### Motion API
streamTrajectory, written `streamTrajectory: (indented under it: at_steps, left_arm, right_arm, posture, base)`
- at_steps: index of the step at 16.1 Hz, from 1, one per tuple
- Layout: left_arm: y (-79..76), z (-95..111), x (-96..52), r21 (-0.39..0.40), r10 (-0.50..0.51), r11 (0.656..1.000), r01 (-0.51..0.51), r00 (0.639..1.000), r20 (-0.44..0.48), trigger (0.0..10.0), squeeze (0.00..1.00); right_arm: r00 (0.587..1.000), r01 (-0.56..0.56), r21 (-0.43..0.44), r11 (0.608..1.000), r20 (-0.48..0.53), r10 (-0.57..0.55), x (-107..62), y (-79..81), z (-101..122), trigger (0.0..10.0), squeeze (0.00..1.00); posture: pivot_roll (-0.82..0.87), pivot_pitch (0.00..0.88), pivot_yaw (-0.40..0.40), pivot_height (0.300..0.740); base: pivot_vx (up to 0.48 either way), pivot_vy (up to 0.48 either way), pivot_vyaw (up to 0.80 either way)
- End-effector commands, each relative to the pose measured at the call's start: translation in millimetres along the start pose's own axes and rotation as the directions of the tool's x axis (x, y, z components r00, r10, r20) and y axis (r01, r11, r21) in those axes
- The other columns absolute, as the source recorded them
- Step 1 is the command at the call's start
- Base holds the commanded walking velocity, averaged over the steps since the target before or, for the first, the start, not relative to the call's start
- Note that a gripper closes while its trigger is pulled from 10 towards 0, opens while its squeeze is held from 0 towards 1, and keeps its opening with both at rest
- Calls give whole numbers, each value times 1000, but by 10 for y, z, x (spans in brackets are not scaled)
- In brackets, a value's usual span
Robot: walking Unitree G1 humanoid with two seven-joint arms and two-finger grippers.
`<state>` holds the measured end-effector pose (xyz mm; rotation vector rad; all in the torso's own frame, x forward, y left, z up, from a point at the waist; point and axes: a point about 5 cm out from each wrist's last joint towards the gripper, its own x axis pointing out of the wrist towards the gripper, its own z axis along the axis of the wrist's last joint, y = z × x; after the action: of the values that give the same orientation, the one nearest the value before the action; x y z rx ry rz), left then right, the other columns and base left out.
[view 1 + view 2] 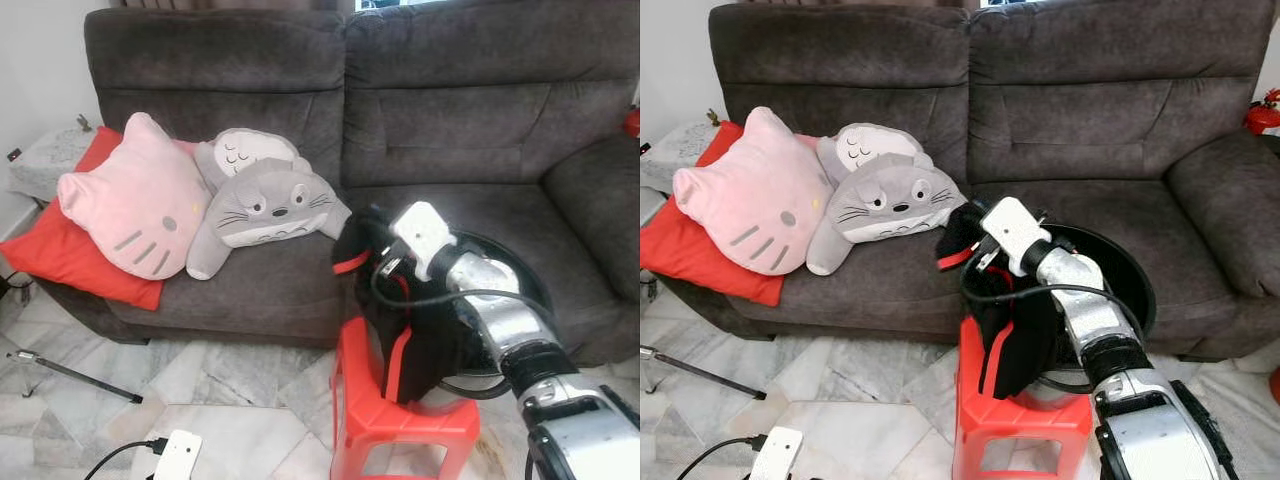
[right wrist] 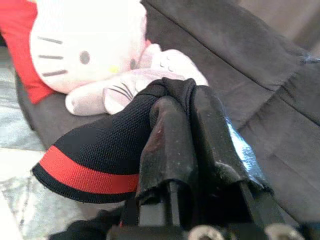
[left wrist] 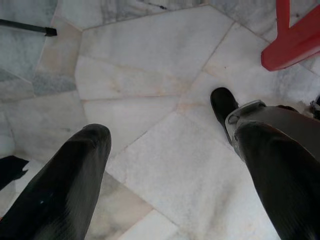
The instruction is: Hang hanger
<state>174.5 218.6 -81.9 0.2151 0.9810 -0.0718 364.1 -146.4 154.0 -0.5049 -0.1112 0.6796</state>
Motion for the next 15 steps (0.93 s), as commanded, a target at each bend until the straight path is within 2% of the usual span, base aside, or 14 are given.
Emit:
streamTrajectory:
  at_steps: [1,4,7,10,13,15]
  left_arm:
    - [16,-9,-4,20,6,1000,-6,1000,-3,10000,0]
    - [7,22,2,20,4,1000,-4,1000,8,10000,0]
    - [12,42,5,23,6,1000,-7,1000,14,10000,0]
    - [5,66,10,22,5,1000,-5,1000,21,10000,0]
    - [-6,64,10,23,0,1000,-1,1000,21,10000,0]
    - [-10,55,9,20,-4,1000,4,1000,19,10000,0]
  right_arm:
    - [999,-27,-4,1000,44,27,17,37,65,0,0]
    - [998,62,-21,998,-28,-63,-29,-112,-32,0,0]
    - [990,-51,37,998,136,46,-13,-43,170,0,0]
    - [979,-102,21,995,182,96,6,2,253,0,0]
    - [989,-79,21,997,124,76,-30,-49,153,0,0]
    - [999,28,-19,999,-27,-29,-55,-136,-25,0,0]
  posture:
    - [-144,0,85,740]
    - [-145,0,84,740]
    - [-145,0,84,740]
    - [-145,0,84,740]
    - [-146,0,86,740]
    - [-149,0,87,740]
  base:
    - [0,0,0]
    - [0,0,0]
    - [0,0,0]
    - [0,0,0]
    - [0,0,0]
    - [0,0,0]
